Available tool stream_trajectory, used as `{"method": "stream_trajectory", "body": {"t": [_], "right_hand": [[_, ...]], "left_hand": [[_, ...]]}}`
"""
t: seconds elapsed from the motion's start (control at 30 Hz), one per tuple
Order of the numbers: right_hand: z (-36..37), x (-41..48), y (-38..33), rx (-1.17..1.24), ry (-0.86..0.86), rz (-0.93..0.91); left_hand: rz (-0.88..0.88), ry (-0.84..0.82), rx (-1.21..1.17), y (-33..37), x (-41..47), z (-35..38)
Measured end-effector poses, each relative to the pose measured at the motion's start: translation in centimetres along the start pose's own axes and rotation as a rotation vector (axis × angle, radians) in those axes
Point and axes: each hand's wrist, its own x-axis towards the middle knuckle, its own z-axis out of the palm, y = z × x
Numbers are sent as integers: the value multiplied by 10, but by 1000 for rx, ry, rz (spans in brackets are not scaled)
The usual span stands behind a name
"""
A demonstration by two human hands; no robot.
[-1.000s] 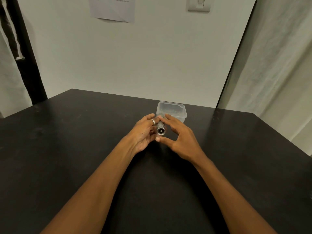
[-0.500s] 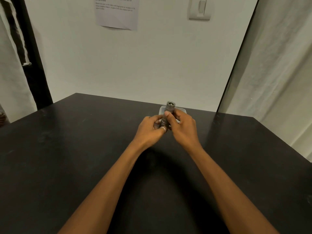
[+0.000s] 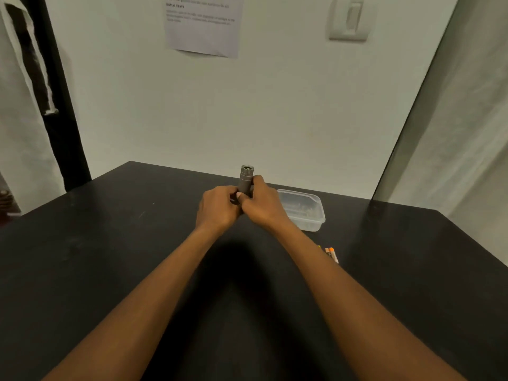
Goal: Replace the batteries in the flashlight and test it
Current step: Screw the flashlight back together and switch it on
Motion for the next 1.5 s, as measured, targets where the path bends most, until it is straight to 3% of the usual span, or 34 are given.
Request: {"method": "stream_trajectory", "body": {"t": [0.3, 0.6, 0.73, 1.0, 1.3, 1.5], "right_hand": [[54, 91, 28, -17, -43, 6], [74, 105, 43, 9, -55, -2], [70, 99, 40, 31, -91, 51], [42, 40, 19, -31, -38, 100], [-35, -65, -8, -162, 5, 36], [-84, -111, 22, -358, 33, 153]], "left_hand": [[-54, -26, 88, -66, 74, 16], [-96, -29, 48, -90, 81, 27], [-140, -117, 55, -87, 75, 21], [-222, -232, 219, -51, 37, -15], [-71, -267, 220, 35, -38, -39], [-3, -310, 188, 71, -70, -27]]}}
